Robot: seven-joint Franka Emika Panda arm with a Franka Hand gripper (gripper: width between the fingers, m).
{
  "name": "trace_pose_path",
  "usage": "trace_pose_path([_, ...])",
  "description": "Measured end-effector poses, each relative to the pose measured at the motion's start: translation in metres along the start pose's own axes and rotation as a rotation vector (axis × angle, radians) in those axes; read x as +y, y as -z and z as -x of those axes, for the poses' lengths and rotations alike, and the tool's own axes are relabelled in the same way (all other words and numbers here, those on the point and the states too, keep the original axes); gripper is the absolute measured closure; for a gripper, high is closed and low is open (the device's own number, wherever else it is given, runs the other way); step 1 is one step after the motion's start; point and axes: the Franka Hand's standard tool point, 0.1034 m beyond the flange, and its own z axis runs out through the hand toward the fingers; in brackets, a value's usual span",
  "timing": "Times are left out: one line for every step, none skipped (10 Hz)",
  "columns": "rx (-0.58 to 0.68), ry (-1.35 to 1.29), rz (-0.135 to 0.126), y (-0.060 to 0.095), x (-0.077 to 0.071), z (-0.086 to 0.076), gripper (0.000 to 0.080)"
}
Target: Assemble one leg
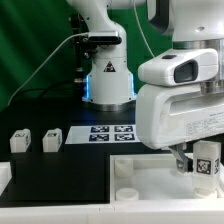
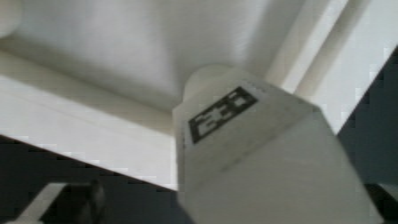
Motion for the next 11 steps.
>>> trace_pose_path([0.000,-0.018,0.000,0.000,0.000,0.000,0.0162])
trace_pose_path([0.001,-0.111,-0.003,0.000,0.000,0.000,0.0333])
trace_pose_path([0.001,-0.247,-0.003,0.000,-0.001,0.000,0.0523])
trace_pose_path([0.000,-0.331,-0.003,0.000,-0.001,0.000,0.0523])
trace_pose_path([0.000,-0.415,-0.004,0.000,-0.002,0.000,0.0705])
trace_pose_path([0.000,-0.531,-0.006,0.000,-0.002,-0.001,0.0770])
trace_pose_path([0.000,-0.648,-0.011,0.000,-0.003,-0.001,0.0790])
trace_pose_path([-0.002,-0.751,-0.015,0.000,-0.004,-0.001,0.0790])
trace_pose_path([-0.002,-0.859,-0.018,0.000,-0.006,-0.006,0.0797])
trace_pose_path([0.001,-1.022,-0.036,0.001,-0.006,-0.013,0.0797])
trace_pose_path([0.001,-1.126,-0.055,0.000,-0.005,-0.016,0.0797])
